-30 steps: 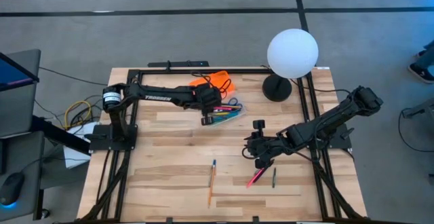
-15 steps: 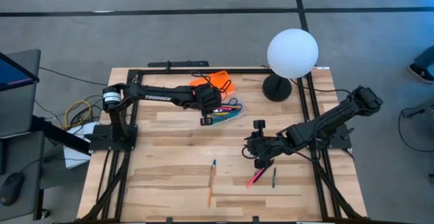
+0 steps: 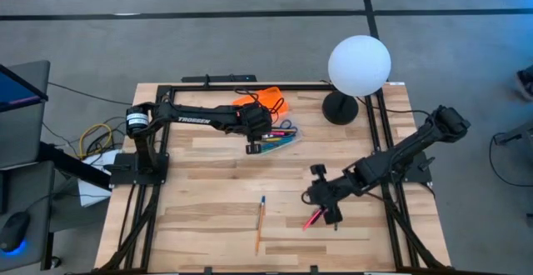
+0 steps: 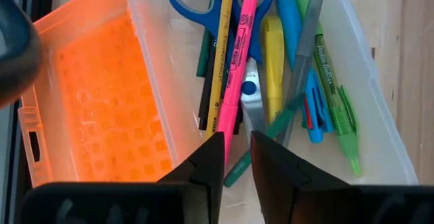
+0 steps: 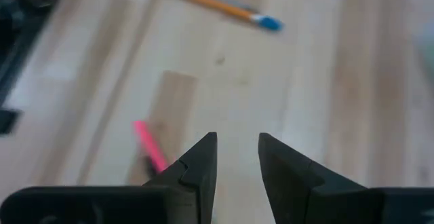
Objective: Pick & place school supplies into a supply box
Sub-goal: Put the right gray crayon into the supply box
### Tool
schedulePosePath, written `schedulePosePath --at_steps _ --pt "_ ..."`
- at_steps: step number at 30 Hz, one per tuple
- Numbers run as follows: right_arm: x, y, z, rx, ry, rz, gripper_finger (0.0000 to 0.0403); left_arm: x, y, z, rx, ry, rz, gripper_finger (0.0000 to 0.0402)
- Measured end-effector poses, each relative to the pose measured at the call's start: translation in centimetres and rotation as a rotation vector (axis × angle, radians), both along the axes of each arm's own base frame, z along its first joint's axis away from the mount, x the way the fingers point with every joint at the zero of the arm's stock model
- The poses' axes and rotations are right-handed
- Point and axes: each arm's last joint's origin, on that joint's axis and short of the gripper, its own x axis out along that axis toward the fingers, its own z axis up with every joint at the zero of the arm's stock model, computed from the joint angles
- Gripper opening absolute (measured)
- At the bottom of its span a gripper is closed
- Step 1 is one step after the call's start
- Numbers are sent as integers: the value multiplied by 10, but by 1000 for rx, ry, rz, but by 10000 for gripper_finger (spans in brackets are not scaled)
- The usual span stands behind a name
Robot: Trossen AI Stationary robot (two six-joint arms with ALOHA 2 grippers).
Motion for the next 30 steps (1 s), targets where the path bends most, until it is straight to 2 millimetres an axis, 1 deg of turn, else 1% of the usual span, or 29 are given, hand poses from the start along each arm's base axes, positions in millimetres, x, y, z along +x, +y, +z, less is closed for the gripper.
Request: schedulePosePath --at_steps 4,7,10,14,23,30 --pt "-5 16 -9 -5 36 41 102 0 0 0 -6 -4 11 68" --pt "-3 27 -24 -9 82 35 102 -1 0 0 -9 2 14 68" --pt "-1 32 -44 -33 156 10 102 -1 0 -1 -14 7 21 68" --pt "0 34 -60 -54 221 -31 102 -2 0 -1 -16 13 26 68" --pt "-5 27 -65 -91 303 -83 102 -2 0 -1 -18 16 29 68" --pt "-5 27 -65 -90 304 -89 102 -3 -1 -2 -23 25 37 68"
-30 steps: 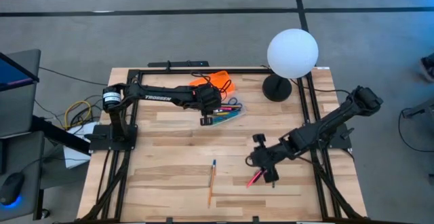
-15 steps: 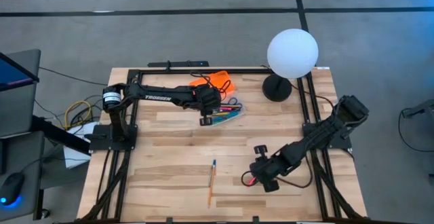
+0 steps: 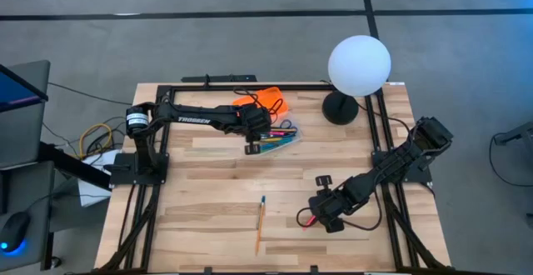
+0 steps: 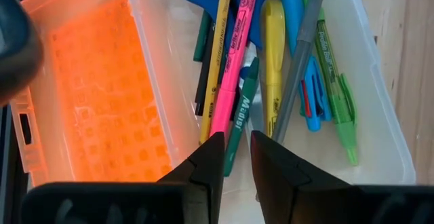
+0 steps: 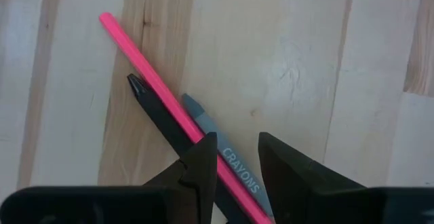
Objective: Pick & place school supplies into a supply box
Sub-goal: Put the right gray crayon into the supply box
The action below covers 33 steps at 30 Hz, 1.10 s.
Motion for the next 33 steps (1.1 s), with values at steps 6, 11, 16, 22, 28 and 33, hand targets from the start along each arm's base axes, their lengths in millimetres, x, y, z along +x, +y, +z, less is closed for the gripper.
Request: schedulePosePath --at_steps 6,11,16,22,28,33 --pt "0 0 -7 -21 33 -2 102 -1 0 0 -2 8 1 68" --pt "1 0 -21 -58 88 -13 102 -1 0 0 -2 7 1 68" --pt "2 -3 -24 -68 105 -41 102 -1 0 0 -1 6 1 68" --pt "7 -14 -24 -30 135 -127 94 -1 0 0 -3 13 2 68" --pt "14 -28 -25 35 184 -208 59 -14 -3 -6 -46 152 32 68" --pt "18 -37 -25 37 194 -185 17 -23 -5 -8 -44 246 55 68"
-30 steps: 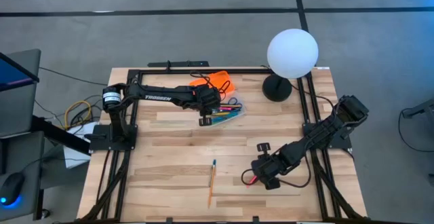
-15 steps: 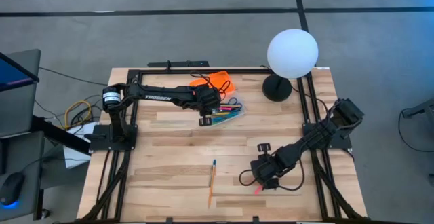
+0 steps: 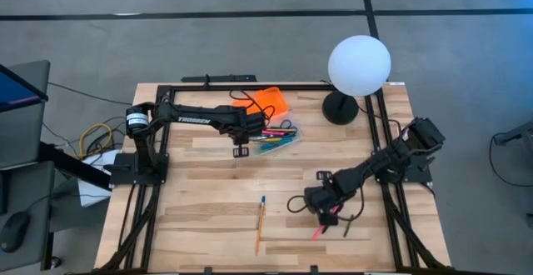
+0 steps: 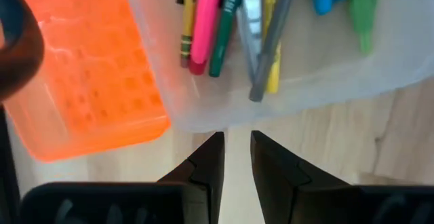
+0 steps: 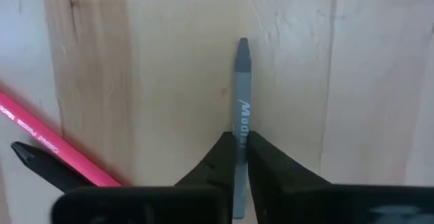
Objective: Pick & place school supplies into a supply box
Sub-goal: Put the right gray crayon into the supply box
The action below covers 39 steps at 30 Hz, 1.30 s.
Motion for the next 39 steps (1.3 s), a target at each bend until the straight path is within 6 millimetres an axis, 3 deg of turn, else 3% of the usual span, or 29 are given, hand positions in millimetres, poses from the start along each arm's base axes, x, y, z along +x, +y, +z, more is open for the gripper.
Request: schedulePosePath --at_steps 12,18,24,30,39 --pt "6 -10 -1 -95 -46 104 4 1 -10 3 8 -10 -9 68" --pt "8 -14 -1 -238 -89 151 3 -3 -32 16 12 -15 -16 68" --pt "12 -19 2 -414 -114 220 3 -16 -63 46 89 -66 -32 68" --pt "24 -23 13 -518 -162 262 3 -55 -92 58 176 -152 -21 68" --pt "61 -54 38 -630 -263 322 3 -136 -115 25 191 -375 43 68"
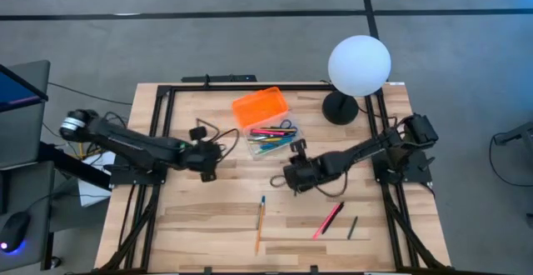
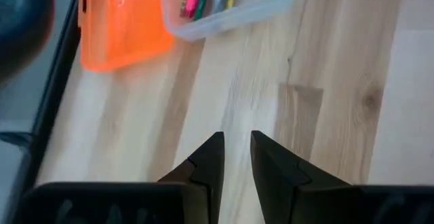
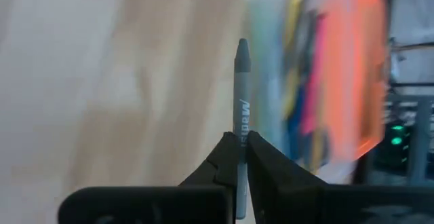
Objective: Pick & place school supplies into a supply box
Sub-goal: Put the right gray crayon into the supply box, then put the gray crayon into the supply box
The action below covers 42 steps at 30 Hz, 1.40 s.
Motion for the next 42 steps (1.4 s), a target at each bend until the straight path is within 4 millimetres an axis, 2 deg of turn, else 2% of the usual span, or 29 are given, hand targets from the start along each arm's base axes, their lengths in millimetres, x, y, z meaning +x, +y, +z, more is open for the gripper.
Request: schedulePosePath --at_steps 5,10,15,23,27,33,37,42 --pt "23 -35 18 -11 -37 42 5 -33 -3 -22 -23 -118 6 68" --pt "36 -73 32 61 -66 71 5 -49 -4 -36 -50 -213 -24 68" --pt "41 -105 39 147 -118 136 5 -51 -5 -38 -36 -246 -65 68" --pt "37 -133 38 232 -136 108 18 -42 -6 -31 65 -306 -145 68" --pt "35 -142 38 259 -153 65 61 -38 -6 -26 107 -357 -156 68" --pt "33 -143 37 295 -163 2 135 -35 -8 -23 83 -398 -179 68" --pt "32 -131 35 318 -125 -14 164 -32 -11 -24 29 -379 -279 68" --pt "31 -102 31 343 -62 36 164 -19 -21 -30 -42 -365 -515 68"
